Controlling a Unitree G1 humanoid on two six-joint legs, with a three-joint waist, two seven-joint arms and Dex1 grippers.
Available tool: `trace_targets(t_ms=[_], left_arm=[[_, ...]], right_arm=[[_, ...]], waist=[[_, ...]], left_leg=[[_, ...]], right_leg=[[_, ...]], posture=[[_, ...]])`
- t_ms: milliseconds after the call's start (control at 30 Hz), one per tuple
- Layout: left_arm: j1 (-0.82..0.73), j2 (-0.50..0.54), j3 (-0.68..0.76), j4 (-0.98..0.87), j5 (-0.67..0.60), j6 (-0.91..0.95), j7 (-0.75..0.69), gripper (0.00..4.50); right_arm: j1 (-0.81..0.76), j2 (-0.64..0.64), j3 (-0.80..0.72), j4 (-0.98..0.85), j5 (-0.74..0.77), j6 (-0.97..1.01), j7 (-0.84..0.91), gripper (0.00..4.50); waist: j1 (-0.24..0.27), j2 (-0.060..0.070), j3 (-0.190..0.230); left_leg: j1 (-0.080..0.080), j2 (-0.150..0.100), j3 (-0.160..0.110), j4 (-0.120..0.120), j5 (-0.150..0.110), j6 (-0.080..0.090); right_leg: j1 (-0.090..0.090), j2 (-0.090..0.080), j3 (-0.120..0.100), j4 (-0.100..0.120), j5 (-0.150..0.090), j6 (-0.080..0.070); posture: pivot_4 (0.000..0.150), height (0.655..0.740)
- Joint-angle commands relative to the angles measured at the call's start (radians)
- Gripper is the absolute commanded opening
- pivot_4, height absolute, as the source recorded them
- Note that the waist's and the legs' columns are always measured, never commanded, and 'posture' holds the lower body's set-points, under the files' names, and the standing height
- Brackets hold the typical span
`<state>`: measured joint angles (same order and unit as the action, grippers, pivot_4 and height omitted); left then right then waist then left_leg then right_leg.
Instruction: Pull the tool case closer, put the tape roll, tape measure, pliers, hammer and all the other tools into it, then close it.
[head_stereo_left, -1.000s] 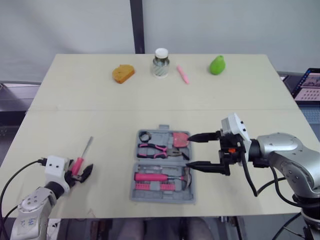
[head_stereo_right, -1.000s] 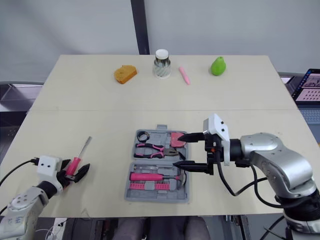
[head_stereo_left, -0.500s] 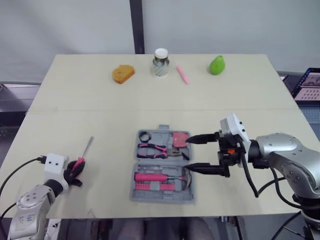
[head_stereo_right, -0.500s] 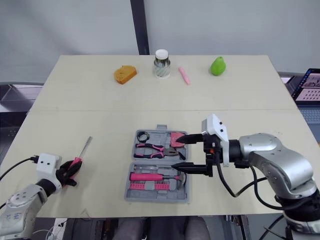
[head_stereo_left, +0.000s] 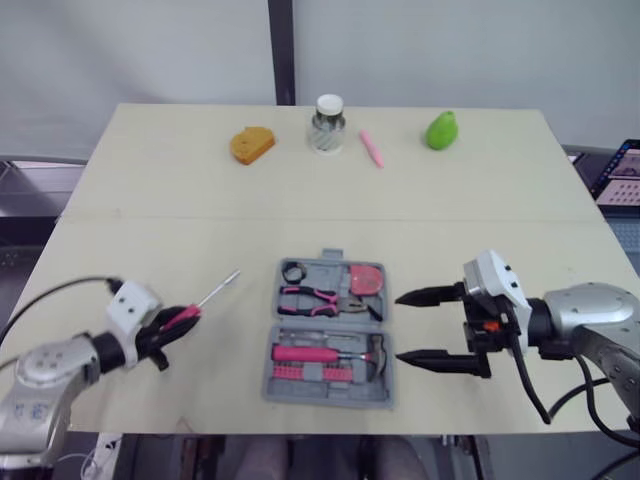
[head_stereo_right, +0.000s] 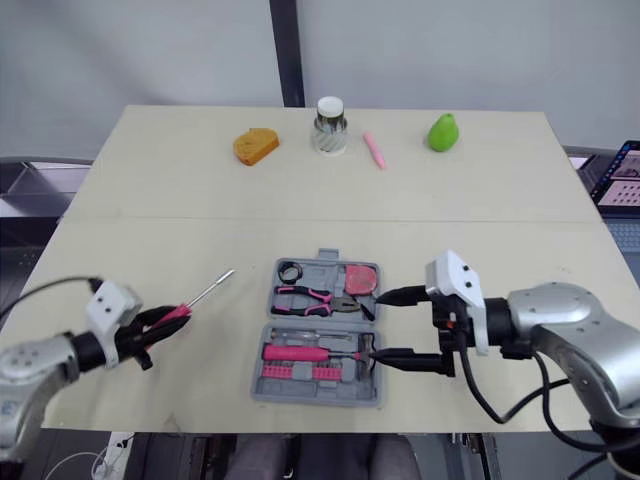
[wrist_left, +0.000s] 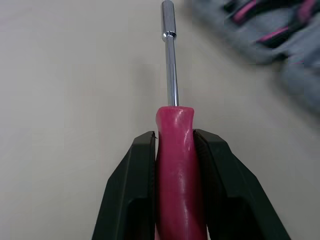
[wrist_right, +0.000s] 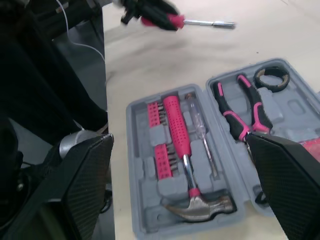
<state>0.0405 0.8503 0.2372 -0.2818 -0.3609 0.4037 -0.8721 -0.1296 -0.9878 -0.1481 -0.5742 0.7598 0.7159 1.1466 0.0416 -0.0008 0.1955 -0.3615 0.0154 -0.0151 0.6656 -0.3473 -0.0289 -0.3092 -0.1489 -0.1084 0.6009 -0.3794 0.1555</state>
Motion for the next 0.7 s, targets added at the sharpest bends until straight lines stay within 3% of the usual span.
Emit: trace_targets(t_ms=[33, 233, 400, 700], left_arm=[[-0.077, 0.063, -0.078, -0.065, -0.049, 0.006, -0.146, 0.65], [-0.249, 0.082, -0.307, -0.152, -0.03, 0.023, -0.293, 0.65], [-0.39, 0.051, -0.495, -0.223, 0.059, 0.149, -0.256, 0.65], [-0.39, 0.081, -0.606, -0.409, 0.11, 0.411, -0.173, 0.65]], right_arm=[[0.071, -0.056, -0.096, -0.007, -0.006, -0.051, 0.077, 4.5], [0.196, -0.108, -0.17, 0.014, -0.079, -0.127, 0.119, 4.5], [0.274, -0.117, -0.212, -0.012, -0.138, -0.166, 0.112, 4.5], [0.303, -0.109, -0.223, -0.059, -0.138, -0.147, 0.082, 4.5]], waist=[[-0.004, 0.0, 0.0], [-0.018, 0.0, 0.001], [-0.013, 0.0, 0.002], [-0.013, 0.0, 0.002]], left_leg=[[0.0, 0.0, 0.0, 0.0, 0.0, 0.0], [0.0, 0.0, 0.001, -0.002, 0.0, 0.001], [-0.002, 0.0, 0.001, 0.0, 0.0, 0.001], [-0.008, 0.0, 0.0, 0.002, 0.0, 0.002]], right_leg=[[0.0, 0.0, 0.0, 0.0, 0.0, 0.0], [0.0, 0.001, 0.0, -0.003, 0.0, 0.0], [0.0, 0.001, 0.0, -0.002, 0.001, 0.001], [-0.006, 0.001, 0.0, 0.001, 0.001, 0.002]], posture=[[0.15, 0.74], [0.15, 0.74], [0.15, 0.74], [0.15, 0.74]])
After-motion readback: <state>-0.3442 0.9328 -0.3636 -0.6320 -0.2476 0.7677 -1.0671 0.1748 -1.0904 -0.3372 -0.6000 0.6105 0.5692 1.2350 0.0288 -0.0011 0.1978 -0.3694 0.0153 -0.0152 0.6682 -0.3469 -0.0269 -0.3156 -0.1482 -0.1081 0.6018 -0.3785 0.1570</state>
